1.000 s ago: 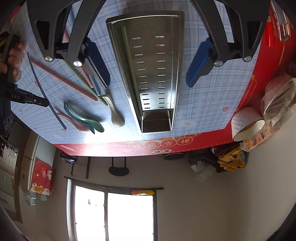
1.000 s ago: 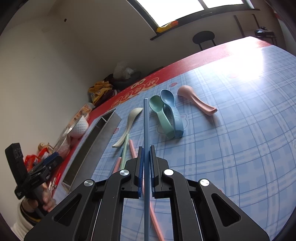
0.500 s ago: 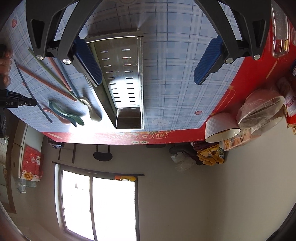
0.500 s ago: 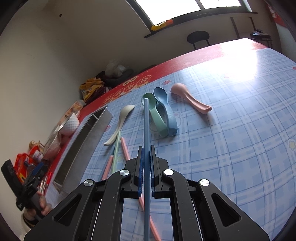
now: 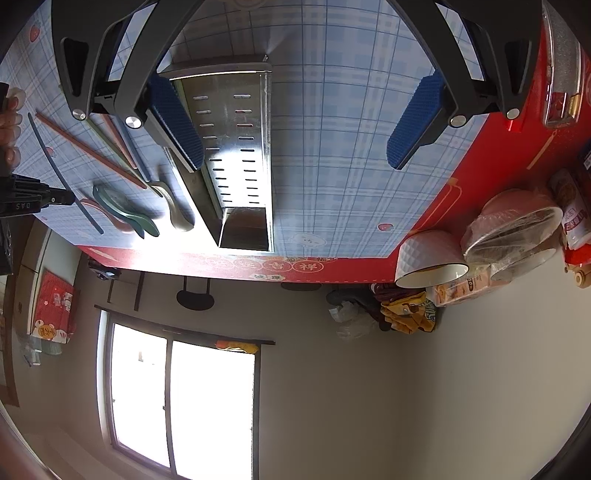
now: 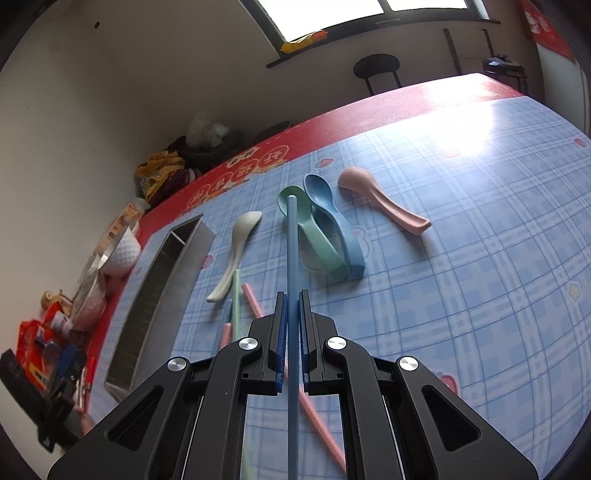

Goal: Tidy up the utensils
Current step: 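Lower the blue chopstick into the steel tray and open the right gripper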

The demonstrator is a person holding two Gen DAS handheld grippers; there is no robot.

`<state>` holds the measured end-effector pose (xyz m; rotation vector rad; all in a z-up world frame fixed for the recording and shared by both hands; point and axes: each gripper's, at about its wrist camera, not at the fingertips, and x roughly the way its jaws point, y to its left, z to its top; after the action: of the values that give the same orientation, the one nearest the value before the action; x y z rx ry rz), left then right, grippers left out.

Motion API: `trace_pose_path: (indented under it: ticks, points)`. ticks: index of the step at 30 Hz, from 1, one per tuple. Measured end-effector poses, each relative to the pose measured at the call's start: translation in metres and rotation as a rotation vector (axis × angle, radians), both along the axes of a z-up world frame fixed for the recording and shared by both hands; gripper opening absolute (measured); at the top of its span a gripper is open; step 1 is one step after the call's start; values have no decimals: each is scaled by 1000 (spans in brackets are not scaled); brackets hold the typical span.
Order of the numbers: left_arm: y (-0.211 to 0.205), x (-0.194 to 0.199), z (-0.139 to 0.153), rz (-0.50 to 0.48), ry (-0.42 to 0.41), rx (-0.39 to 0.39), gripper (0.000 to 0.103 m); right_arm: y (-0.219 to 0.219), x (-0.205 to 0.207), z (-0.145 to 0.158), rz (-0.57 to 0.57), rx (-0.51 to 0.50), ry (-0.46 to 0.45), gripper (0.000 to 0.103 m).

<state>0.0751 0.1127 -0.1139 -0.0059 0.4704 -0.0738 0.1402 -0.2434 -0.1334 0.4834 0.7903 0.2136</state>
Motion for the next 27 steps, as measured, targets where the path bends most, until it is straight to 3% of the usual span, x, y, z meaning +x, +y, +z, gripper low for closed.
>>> trace_pose_path:
  ticks: [5,16,27]
  points:
    - [0,-3,1,1,-14,4,97,43,24,16,23,65,12,6]
    - [9,2,0,39,7,-31,97,155,69,12,101,153,83,6]
    - [15,6,-3,48,32,-62,97,188,86,-6,80,141,167,6]
